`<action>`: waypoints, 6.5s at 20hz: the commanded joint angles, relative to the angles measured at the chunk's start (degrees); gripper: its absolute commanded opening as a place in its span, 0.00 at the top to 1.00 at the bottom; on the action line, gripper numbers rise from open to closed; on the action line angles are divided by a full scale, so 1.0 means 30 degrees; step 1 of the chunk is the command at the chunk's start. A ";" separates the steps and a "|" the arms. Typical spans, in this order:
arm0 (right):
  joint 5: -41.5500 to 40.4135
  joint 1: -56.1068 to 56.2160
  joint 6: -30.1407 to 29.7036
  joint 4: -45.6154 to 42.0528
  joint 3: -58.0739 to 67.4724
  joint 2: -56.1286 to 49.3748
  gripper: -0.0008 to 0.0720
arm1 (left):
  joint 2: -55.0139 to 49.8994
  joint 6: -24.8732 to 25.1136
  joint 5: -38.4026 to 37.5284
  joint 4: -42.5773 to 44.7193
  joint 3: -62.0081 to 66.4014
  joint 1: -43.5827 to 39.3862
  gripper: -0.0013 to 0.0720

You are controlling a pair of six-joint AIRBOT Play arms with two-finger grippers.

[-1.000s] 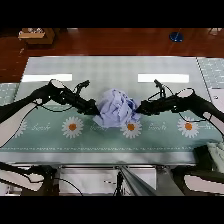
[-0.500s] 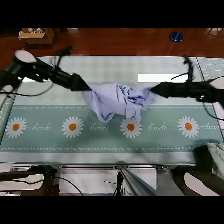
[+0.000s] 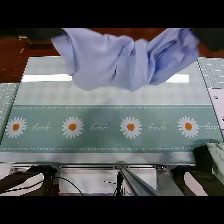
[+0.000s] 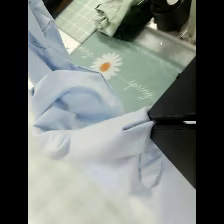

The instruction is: Fold the shirts.

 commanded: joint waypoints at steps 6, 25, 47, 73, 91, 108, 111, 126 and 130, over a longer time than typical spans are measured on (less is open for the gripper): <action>0.3490 -0.0036 0.2929 -0.7359 0.7220 0.0306 0.95 | 0.3541 -0.2178 -0.0962 0.7504 0.3825 0.0066 0.95; 1.2626 0.2470 0.3417 -1.4090 0.7140 -0.8400 0.95 | 0.0984 -0.1333 -0.1158 0.8939 -0.6921 0.0029 0.95; 0.5982 0.2688 0.2958 -1.2779 0.7140 -1.6495 0.95 | -0.6506 -0.4903 -0.3228 0.9296 -0.5362 0.2441 0.38; 0.6127 0.2688 0.2863 -1.2808 0.7140 -1.6502 0.95 | -0.5013 -0.4058 0.9245 -0.2215 -2.2032 -0.5450 0.16; 0.6280 0.2681 0.2863 -1.2808 0.7147 -1.3449 0.95 | 0.0379 -0.0270 0.1865 -0.4138 -1.4695 -0.2900 0.95; 0.1545 0.2688 0.4597 -1.7762 0.9289 0.2637 0.95 | 0.7497 -0.4211 -0.1508 -0.4153 0.2397 1.0819 0.95; 0.5151 0.2688 0.4903 -1.8506 1.1329 0.3126 0.95 | 0.8881 -0.5202 -0.3395 -0.4153 0.2499 1.0819 0.95; 0.9653 0.2703 0.4364 -1.9409 1.1264 -0.2601 0.95 | 0.9107 -0.5814 -0.5275 0.3191 -0.0612 1.0819 0.95; 0.8422 0.2703 0.3956 -1.8717 1.1125 -0.8735 0.95 | 0.6732 -0.4983 -0.4896 0.3504 -0.4182 1.0812 0.95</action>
